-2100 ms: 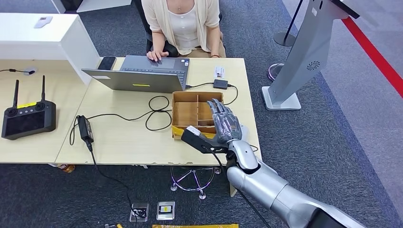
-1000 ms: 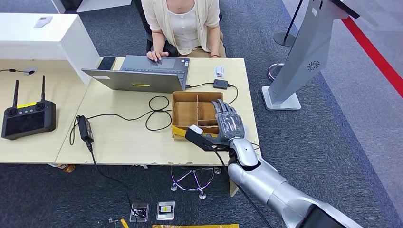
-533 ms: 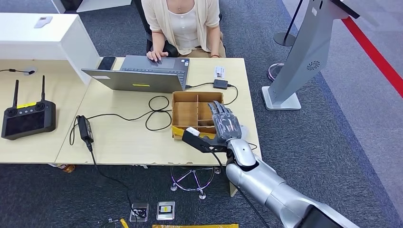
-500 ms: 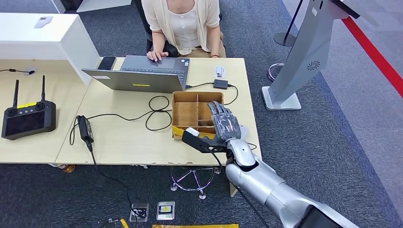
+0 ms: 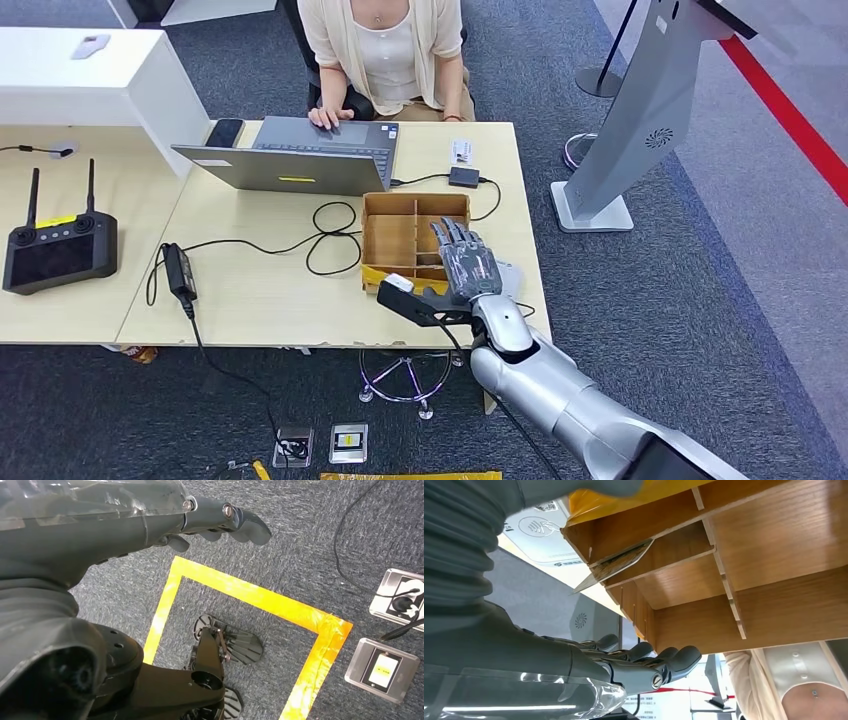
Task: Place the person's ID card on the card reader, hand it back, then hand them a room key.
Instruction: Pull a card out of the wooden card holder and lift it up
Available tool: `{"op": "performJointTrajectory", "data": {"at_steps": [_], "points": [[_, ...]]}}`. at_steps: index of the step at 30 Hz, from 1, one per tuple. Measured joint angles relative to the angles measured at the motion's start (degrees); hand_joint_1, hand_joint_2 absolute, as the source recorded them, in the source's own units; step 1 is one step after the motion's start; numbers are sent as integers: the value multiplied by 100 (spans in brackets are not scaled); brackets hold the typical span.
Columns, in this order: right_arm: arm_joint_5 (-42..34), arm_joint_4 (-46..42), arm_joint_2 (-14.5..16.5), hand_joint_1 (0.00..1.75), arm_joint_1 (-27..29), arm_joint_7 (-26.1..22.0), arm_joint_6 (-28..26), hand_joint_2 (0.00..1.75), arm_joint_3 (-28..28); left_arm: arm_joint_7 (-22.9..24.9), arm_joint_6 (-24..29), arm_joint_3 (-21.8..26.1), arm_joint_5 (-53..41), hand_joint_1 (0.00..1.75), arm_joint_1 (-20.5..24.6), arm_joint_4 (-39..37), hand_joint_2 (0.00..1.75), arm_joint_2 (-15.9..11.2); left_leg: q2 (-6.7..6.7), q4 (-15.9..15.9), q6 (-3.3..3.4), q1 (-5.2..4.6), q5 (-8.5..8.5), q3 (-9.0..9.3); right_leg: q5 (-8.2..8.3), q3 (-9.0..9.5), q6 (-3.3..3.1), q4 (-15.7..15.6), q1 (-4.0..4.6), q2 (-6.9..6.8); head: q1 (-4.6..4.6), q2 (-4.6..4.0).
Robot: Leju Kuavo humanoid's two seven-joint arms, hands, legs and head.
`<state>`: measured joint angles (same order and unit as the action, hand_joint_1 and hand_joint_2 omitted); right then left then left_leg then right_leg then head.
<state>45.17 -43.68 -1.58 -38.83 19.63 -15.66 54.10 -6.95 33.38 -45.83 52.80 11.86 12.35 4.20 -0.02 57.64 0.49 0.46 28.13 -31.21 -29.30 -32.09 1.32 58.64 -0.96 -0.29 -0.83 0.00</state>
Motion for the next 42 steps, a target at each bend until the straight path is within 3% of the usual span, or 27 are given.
{"op": "performJointTrajectory", "data": {"at_steps": [8, 15, 34, 42], "points": [[141, 82, 11, 175, 1, 133, 50, 175, -9, 10, 26, 0, -52, 0, -1, -12, 0, 0, 0, 0, 0, 0, 0, 0, 0, 0, 0, 0, 0, 0, 0, 0], [140, 175, 9, 175, 1, 91, 107, 175, -105, 340, 4, -75, -543, 0, 7, -17, 0, -8, 0, 0, 0, 0, 0, 1, 0, 0, 0, 0, 0, 0, 0, 0], [261, 391, 60, 175, 1, 25, 68, 175, -175, 278, 84, -109, -427, 0, 6, -17, 0, -13, 0, 0, 0, 0, 0, 4, 0, 3, 0, -1, 0, -1, 0, 0], [471, 307, 52, 175, -17, 237, -292, 175, -220, 319, 12, -115, -618, 0, 9, -17, 0, -15, 0, 1, 0, -1, -1, 3, 1, 4, 0, 0, 0, 0, -1, 0]]}}
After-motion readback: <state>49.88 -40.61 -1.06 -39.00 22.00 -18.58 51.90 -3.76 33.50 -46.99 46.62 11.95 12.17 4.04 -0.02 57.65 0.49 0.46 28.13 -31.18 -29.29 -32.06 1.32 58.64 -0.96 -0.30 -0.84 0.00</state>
